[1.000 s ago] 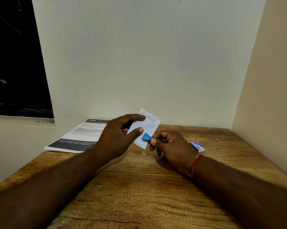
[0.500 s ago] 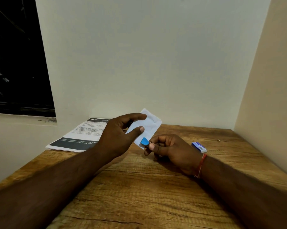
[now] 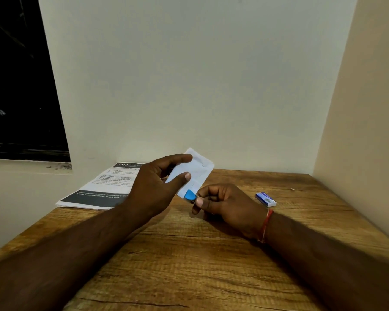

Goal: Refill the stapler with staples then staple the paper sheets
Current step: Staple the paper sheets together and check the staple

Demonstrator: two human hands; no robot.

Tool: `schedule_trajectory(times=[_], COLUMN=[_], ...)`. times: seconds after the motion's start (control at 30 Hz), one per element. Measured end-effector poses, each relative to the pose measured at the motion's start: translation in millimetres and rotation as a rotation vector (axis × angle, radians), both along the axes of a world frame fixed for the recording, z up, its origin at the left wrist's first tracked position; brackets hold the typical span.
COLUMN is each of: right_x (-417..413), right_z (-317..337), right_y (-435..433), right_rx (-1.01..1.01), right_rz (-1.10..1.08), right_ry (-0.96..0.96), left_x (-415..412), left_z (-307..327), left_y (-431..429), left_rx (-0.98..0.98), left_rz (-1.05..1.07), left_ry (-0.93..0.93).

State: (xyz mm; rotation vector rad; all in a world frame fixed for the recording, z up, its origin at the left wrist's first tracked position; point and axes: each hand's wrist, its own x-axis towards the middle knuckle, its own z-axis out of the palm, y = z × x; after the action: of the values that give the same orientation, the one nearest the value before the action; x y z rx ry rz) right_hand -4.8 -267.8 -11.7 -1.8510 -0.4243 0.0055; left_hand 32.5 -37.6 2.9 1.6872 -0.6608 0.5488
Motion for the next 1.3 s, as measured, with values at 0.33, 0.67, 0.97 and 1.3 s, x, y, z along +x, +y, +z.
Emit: schedule_trajectory(times=[0.33,0.67,0.97,1.3], right_x=[-0.2,0.5,-4.7,5.7], right_z=[2.7,0.2,-0.4,4.5], right_y=[8.4,10.7,-5.1,-19.1], right_rx=[-0.101,-0.141,-0.094,-0.776], right_rz=[-0.154,-0.219,-0.128,-0.351], right_ry=[-0.064,-0.108,-0.069,-0.246], left_x=[0.1,-1.6,0.8,6.6], left_z=[1.8,3.0,5.1,1.2], left_y=[0.2,-0.5,3.7,4.7], left_rx=[0.005,0.035,-0.009,-0.046], left_rz=[-0.005,0.012,0.017,-0.006], left_ry=[-0.020,-0.022,0.001,0.048])
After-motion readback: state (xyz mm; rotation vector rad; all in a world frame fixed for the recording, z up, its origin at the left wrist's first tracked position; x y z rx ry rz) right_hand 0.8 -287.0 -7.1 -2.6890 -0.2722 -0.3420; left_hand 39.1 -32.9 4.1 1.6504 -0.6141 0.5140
